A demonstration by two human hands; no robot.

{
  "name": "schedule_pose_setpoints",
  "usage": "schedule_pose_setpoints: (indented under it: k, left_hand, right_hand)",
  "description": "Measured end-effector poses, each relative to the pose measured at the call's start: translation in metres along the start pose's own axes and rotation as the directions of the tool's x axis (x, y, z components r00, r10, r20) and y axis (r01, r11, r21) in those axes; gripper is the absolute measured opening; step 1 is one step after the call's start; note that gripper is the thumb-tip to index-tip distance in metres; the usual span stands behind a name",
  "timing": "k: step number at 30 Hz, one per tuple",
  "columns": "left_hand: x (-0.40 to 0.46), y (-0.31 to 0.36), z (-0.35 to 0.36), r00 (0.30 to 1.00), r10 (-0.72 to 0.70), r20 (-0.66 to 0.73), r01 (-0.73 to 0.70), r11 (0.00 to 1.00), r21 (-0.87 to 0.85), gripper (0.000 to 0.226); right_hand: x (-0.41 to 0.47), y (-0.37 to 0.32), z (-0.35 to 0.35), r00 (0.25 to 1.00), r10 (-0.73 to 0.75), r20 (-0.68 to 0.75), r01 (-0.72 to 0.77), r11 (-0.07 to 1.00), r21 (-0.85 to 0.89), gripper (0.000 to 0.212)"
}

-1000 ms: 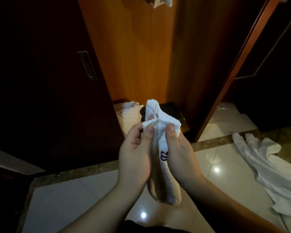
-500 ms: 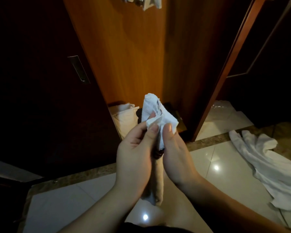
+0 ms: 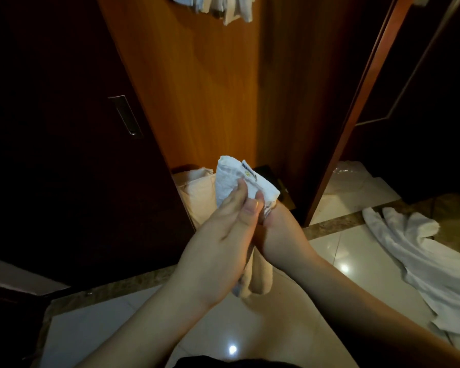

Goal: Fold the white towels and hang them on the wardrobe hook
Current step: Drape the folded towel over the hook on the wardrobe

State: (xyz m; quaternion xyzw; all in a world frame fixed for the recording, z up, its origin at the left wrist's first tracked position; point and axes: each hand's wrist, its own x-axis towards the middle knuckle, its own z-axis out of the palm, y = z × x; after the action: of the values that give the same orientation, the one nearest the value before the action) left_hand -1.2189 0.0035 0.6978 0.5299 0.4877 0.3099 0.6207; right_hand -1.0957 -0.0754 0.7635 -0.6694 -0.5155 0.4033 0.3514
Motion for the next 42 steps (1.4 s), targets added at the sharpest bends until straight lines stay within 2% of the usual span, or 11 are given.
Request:
schedule_pose_setpoints:
  k: [2,5,8,12,16,21,24,31,34,39,42]
  left_hand:
    - [0.008,0.0,-0.008,0.997,0.078,-0.01,-0.077,0.996,0.051,0.05]
    - [-0.056,0.067,-0.008,0.946,0.323,0.041,-0.323,0.917,0.235,0.019]
    - [-0.094,0.104,-0.013,0.813,0.556,-0.175,-0.521,0.828,0.209,0.024]
    - [-0.07,0.117,-0.027,0.938,0.335,0.086,-0.333,0.942,-0.033,0.088]
    - [-0.056,0.126,-0.027,0.918,0.264,0.296,-0.244,0.964,-0.103,0.094]
    - [-0.062,0.159,-0.006,0.926,0.318,0.205,-0.296,0.946,-0.129,0.019]
    - [-0.065,0.176,0.001,0.919,0.371,0.137,-0.34,0.918,-0.207,0.02]
    - [-0.058,0.224,0.002,0.957,0.289,0.009,-0.284,0.944,-0.17,0.022]
    - [-0.047,0.239,-0.007,0.968,0.242,-0.075,-0.25,0.956,-0.153,0.024]
    - [-0.036,0.254,-0.015,0.972,0.201,-0.119,-0.22,0.96,-0.171,0.019]
    - [-0.035,0.257,-0.017,0.975,0.19,-0.111,-0.21,0.956,-0.206,0.023]
  right_hand:
    - [0.001,-0.007,-0.002,1.0,-0.025,-0.011,0.026,0.993,0.114,0.033]
    - [-0.01,-0.021,-0.026,0.984,-0.156,-0.085,0.169,0.968,0.184,0.018]
    - [-0.003,-0.033,-0.051,0.98,-0.186,0.067,0.135,0.878,0.459,0.012]
    - [0.007,-0.048,-0.078,0.942,-0.295,0.16,0.157,0.809,0.566,0.033]
    - [0.009,-0.073,-0.097,0.89,-0.398,0.221,0.186,0.762,0.62,0.058]
    - [0.013,-0.095,-0.112,0.917,-0.379,0.12,0.182,0.667,0.723,0.056]
    - [0.025,-0.081,-0.11,0.936,-0.336,0.107,0.114,0.575,0.81,0.07]
    - [0.05,-0.013,-0.057,0.981,0.042,0.191,-0.159,0.742,0.651,0.047]
    - [0.052,0.0,-0.05,0.977,0.025,0.21,-0.162,0.727,0.667,0.076]
    - [0.044,-0.002,-0.035,0.991,-0.041,0.127,-0.016,0.91,0.414,0.052]
    - [0.044,-0.005,-0.025,0.995,-0.098,0.008,0.09,0.938,0.335,0.087]
